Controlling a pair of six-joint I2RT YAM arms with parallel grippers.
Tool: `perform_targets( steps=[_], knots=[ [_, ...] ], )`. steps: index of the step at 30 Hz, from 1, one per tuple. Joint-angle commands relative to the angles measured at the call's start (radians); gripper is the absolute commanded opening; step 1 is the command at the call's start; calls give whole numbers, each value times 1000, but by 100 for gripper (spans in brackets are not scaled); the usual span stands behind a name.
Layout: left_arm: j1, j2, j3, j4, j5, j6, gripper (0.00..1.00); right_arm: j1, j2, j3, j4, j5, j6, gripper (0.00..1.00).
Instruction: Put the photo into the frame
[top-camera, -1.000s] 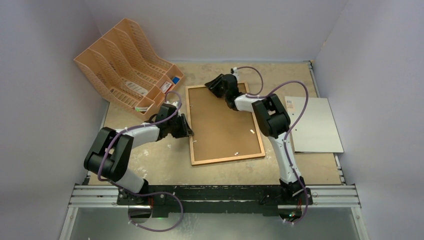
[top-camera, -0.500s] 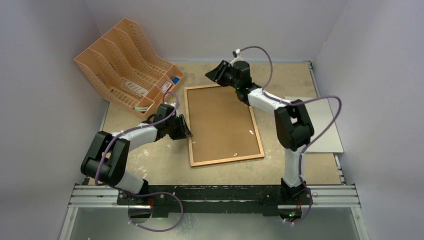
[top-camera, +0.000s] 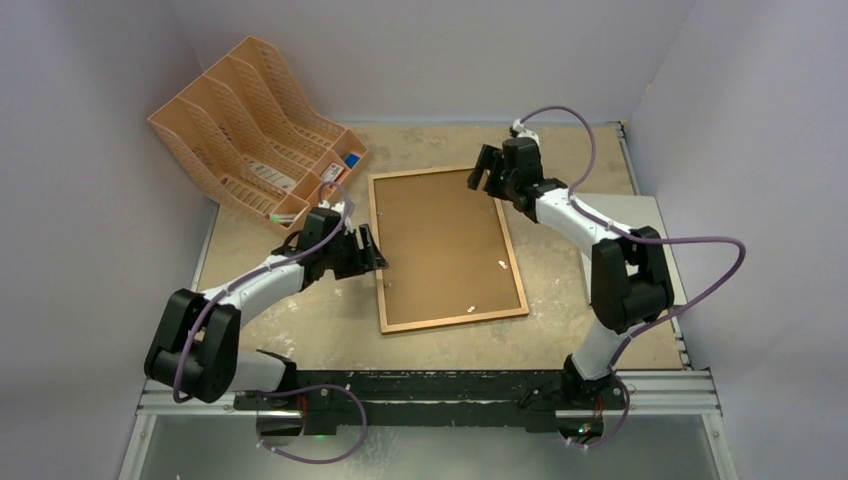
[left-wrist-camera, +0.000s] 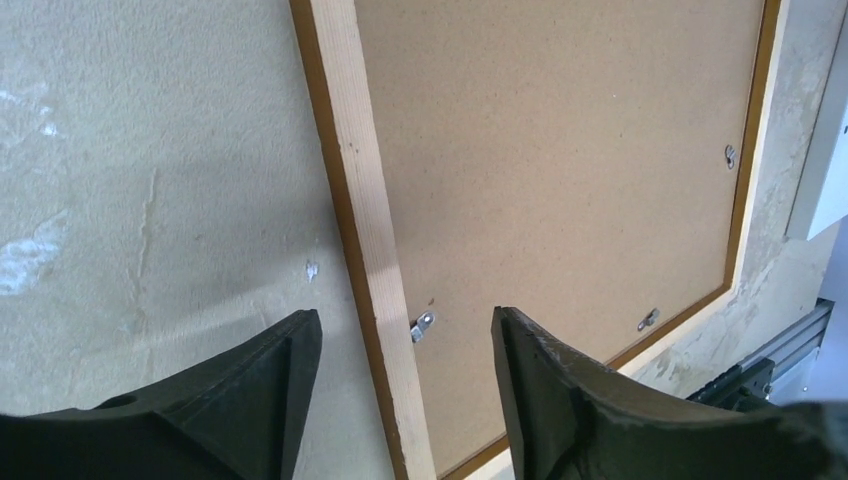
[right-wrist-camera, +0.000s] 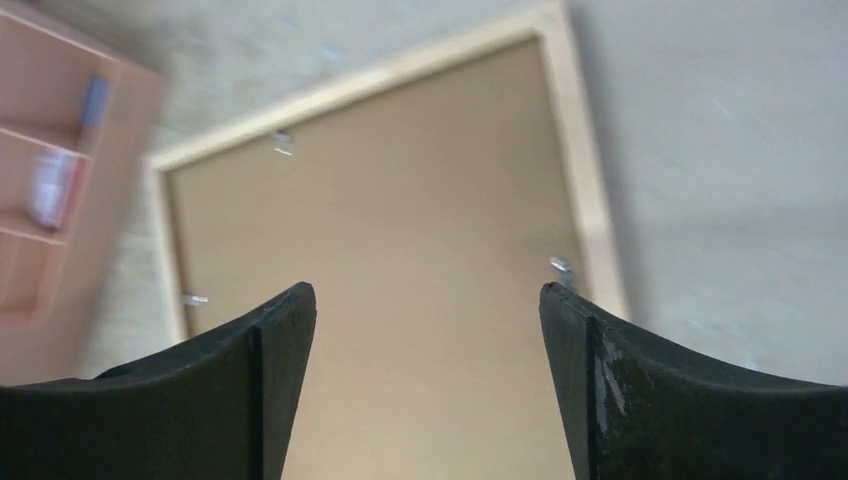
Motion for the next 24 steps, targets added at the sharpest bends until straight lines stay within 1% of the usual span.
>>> perform_targets(
  steps=[1,5,7,10,13,16,21,24],
  knots=[
    [7,-76,-9,-26,-10,33,67,-48,-13,-57,-90,92,-76,87],
    [7,-133,-28,-23,-44,25,67,-77,84,-25,-136,114,-111,88],
    [7,-141,-36,-9,-57,10,67,-77,129,2,-155,94,-153,88],
    [7,-116,-11,4,-31,6,67,-79,162,9,-133,68,-193,87],
    [7,-89,11,1,-12,13,66,-78,202,44,-169,91,-225,85],
    [7,-90,-1,4,-20,14,65,-78,227,61,-184,106,-239,81],
    [7,-89,-21,19,-19,8,65,-79,242,60,-178,109,-234,68],
    [7,-88,-21,14,-22,13,65,-79,248,63,-183,107,-242,65]
  ],
)
